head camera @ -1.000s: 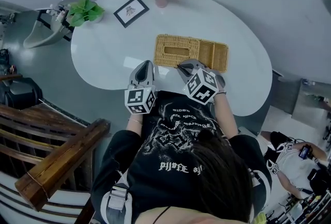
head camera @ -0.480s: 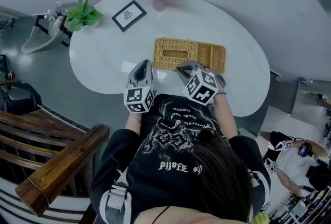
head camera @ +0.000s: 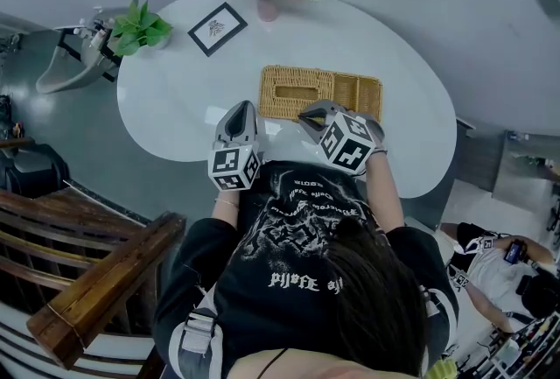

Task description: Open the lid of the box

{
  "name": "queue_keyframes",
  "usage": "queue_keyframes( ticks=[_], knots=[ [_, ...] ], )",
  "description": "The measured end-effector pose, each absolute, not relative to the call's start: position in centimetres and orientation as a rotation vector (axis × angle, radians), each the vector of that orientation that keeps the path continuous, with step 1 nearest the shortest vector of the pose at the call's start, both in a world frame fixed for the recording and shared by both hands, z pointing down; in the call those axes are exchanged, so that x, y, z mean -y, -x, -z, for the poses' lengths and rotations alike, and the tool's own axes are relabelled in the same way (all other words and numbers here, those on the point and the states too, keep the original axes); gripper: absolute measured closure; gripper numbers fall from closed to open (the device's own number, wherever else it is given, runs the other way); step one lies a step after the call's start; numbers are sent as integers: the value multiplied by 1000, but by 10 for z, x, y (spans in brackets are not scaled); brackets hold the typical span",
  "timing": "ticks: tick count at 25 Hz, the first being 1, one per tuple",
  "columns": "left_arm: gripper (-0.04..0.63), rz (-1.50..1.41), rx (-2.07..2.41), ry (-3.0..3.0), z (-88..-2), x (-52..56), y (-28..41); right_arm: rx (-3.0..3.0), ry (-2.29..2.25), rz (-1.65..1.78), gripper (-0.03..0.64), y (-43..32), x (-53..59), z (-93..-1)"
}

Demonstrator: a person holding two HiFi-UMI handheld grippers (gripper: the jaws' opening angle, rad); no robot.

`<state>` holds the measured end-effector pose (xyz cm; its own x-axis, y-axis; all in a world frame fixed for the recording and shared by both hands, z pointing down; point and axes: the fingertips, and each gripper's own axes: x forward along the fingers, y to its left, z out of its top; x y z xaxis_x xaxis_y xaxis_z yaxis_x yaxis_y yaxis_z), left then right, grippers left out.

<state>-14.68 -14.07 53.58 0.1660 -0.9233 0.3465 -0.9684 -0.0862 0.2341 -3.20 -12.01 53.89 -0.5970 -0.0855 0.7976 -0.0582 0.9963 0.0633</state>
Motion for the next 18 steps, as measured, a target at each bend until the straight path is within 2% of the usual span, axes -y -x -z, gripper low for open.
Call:
queue_keyframes(
  ticks=[18],
  knots=[
    [571, -175, 1786, -2058, -537, 144, 148, 2237, -37, 113, 584, 30, 130, -516]
  ],
)
